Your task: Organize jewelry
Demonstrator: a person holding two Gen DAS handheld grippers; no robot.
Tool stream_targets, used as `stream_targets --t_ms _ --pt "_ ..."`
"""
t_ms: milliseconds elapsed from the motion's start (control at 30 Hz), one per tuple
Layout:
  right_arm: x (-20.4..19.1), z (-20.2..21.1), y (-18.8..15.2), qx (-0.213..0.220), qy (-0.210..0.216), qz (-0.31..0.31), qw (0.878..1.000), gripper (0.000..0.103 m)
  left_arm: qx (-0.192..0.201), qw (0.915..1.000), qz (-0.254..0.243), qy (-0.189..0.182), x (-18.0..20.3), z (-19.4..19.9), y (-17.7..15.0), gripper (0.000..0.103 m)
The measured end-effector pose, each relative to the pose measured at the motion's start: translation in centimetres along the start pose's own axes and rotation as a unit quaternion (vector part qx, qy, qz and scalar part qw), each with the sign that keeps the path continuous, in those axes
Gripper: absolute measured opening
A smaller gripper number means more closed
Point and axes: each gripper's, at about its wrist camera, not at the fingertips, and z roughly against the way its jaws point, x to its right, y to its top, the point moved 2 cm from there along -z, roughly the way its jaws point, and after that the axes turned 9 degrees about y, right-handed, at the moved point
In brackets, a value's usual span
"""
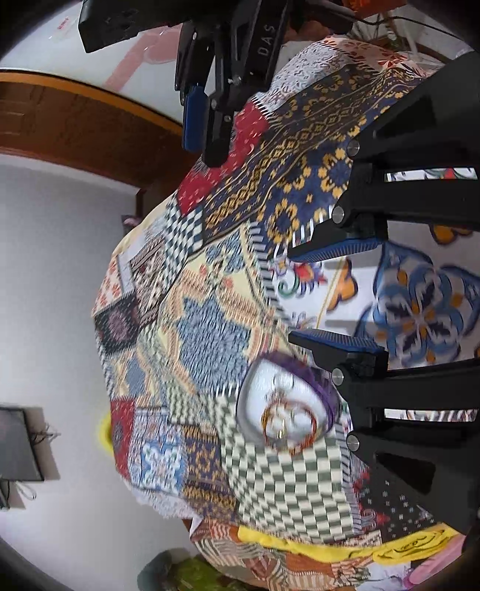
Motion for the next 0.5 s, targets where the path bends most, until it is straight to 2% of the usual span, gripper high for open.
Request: stream_targets --t_ms 300,500 --pt "1.1 -1.8 -2.4 -0.024 0.023 -0.02 0.999 0.035 -0.034 0.9987 -0.033 -0.015 3.0 -3.3 -1.0 0.036" --pt "0.9 -3.8 -2.6 -0.038 0.043 -0.016 0.998 0.035 -0.047 0.998 -0.018 -0.038 2.3 -4.6 -1.5 0.036"
